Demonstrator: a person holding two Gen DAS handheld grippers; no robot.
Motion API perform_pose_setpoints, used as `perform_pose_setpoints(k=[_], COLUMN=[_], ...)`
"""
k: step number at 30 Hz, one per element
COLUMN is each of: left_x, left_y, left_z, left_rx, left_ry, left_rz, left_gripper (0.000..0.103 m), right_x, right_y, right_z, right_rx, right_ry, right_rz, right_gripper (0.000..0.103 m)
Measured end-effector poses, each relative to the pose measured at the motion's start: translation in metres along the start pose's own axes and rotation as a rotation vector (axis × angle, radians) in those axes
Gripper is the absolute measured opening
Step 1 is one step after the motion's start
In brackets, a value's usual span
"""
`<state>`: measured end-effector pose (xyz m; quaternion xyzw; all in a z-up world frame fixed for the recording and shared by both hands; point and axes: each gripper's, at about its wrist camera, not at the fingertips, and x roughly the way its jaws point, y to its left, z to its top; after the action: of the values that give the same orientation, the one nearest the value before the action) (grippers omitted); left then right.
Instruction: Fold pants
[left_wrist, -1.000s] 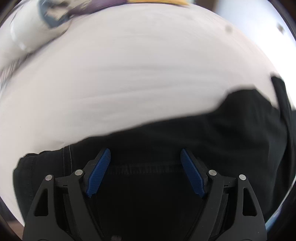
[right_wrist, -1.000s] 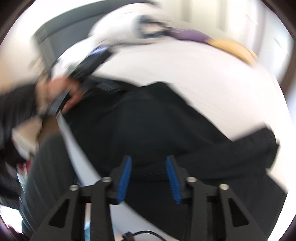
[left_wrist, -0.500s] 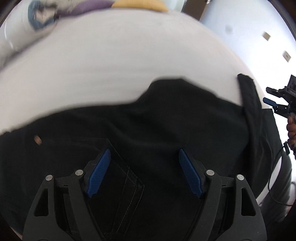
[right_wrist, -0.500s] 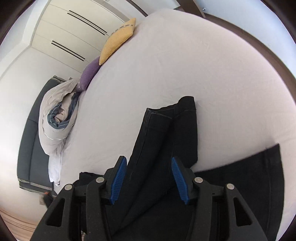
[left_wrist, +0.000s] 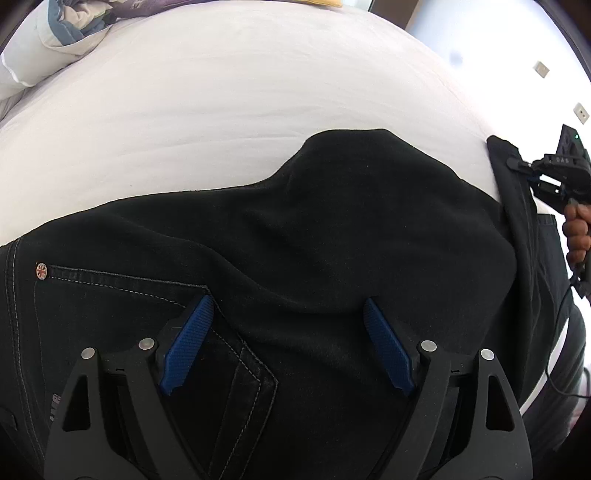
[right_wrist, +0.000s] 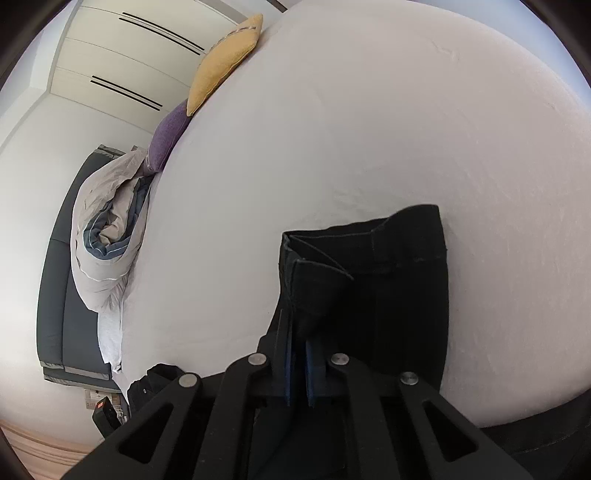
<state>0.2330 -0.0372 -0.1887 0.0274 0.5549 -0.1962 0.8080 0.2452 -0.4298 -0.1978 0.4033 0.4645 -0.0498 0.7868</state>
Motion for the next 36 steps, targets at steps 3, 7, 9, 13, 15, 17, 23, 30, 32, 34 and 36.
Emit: perform_pose_setpoints(k=[3,7,9,13,15,17,23,30,32,34,36], left_x=[0.001,-0.011,-0.021,-0.016,-0.014,-0.011,-0.003,0.001,0.004,0.004,0.005], left_y=[-0.002,0.013,0.029,0.031,0.029,0.026,0.017,0.011,0.006,0.004,0.002], left_z=[-0.005,-0.009,-0.007,0.000,0.003,0.006,0.014,0.021,0.020,0.021,0.021], left_rx=[-0.003,-0.006,-0.009,-0.008,-0.007,-0.010,-0.025,-0.065,-0.069,-0.077,-0.079], left_ry=[0.005,0.006,0.008,0.020,0.029,0.036,0.050,0.046,0.037,0.030,0.027], left_rz=[-0.001,-0.002,-0.003,0.003,0.009,0.018,0.047,0.072,0.078,0.077,0.079], left_gripper=[0.082,0.082,0.082,0.082,0.082,0.082,0.087,0.088,0.088,0.088,0.089], right_x=[-0.017,-0.066,-0.092,-0.142,-0.154,-0.160,-0.157,-0.169,-0.176,-0.182,-0.184], right_y=[0.011,0.005,-0.001,-0.029,-0.046,-0.059,-0.097,-0.104,-0.107,-0.104,-0.099], right_z=[-0.006,-0.025,-0.041,-0.088,-0.114,-0.140,-0.185,-0.183,-0.188,-0.190,-0.190], right_rx=[-0.042,-0.024,-0.031,-0.043,-0.013,0.011,0.108,0.203,0.225,0.221,0.209], right_ry=[-0.047,-0.143,-0.187,-0.237,-0.231,-0.216,-0.197,-0.218,-0.222,-0.230,-0.233], right_rz=[0.006,0.026,0.001,-0.105,-0.142,-0.180,-0.195,-0.116,-0.094,-0.086,-0.093], right_gripper=[0.004,0.004,0.004,0.004,0.004,0.004,0.003,0.003,0.003,0.003,0.002])
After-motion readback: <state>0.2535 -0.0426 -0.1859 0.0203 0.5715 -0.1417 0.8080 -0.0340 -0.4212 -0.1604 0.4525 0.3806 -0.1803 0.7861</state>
